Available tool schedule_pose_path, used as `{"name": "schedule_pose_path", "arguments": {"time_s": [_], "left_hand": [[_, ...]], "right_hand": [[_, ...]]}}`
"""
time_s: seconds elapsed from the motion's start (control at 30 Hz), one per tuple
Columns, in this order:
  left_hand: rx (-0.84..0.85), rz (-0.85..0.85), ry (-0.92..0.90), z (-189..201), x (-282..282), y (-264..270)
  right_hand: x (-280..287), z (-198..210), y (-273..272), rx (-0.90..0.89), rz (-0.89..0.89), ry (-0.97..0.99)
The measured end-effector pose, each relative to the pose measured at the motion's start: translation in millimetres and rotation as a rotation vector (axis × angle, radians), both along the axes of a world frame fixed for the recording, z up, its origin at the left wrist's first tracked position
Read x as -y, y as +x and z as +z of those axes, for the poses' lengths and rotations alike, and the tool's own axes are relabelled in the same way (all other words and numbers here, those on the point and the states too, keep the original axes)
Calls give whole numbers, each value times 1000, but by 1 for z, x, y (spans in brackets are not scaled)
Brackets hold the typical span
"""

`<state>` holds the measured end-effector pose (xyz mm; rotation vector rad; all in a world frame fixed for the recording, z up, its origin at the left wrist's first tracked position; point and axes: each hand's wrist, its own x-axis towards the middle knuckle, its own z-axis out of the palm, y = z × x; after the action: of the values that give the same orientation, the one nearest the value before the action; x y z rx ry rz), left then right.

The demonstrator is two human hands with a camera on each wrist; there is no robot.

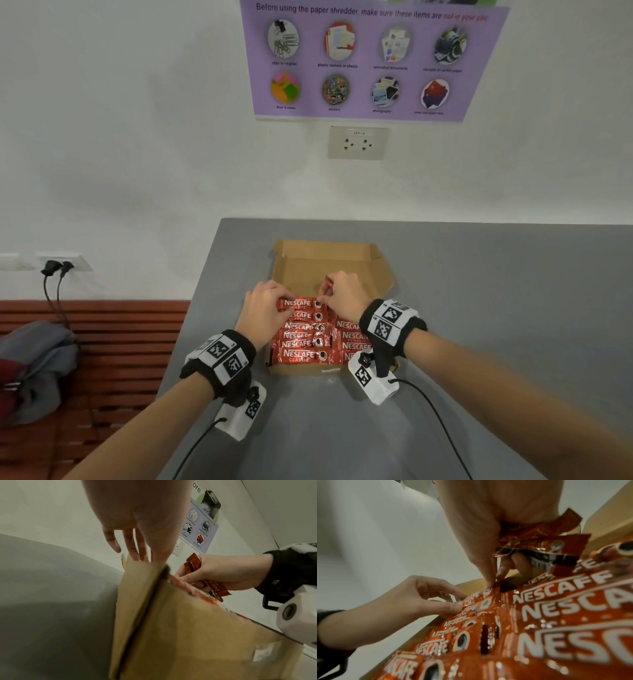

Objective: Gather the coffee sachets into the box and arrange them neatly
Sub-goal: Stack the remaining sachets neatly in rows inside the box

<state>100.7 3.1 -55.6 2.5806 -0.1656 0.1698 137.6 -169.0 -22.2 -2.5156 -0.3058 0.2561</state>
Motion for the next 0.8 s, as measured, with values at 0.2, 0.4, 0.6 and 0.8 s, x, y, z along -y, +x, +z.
{"name": "schedule_pose_path", "arguments": {"time_s": [0.2, 0.4, 0.6, 0.8], "left_hand": [[-4, -1, 12, 0, 0, -1], [85, 22, -132, 5, 0, -2], [-43, -139, -586, 47, 33, -6], [-292, -223, -829, 53, 29, -7]], "right_hand": [[1, 2, -2, 22, 27, -35], [9, 17, 4, 1, 20, 73], [-3, 28, -8, -74, 245, 155], [8, 35, -9, -42, 304, 137]]}}
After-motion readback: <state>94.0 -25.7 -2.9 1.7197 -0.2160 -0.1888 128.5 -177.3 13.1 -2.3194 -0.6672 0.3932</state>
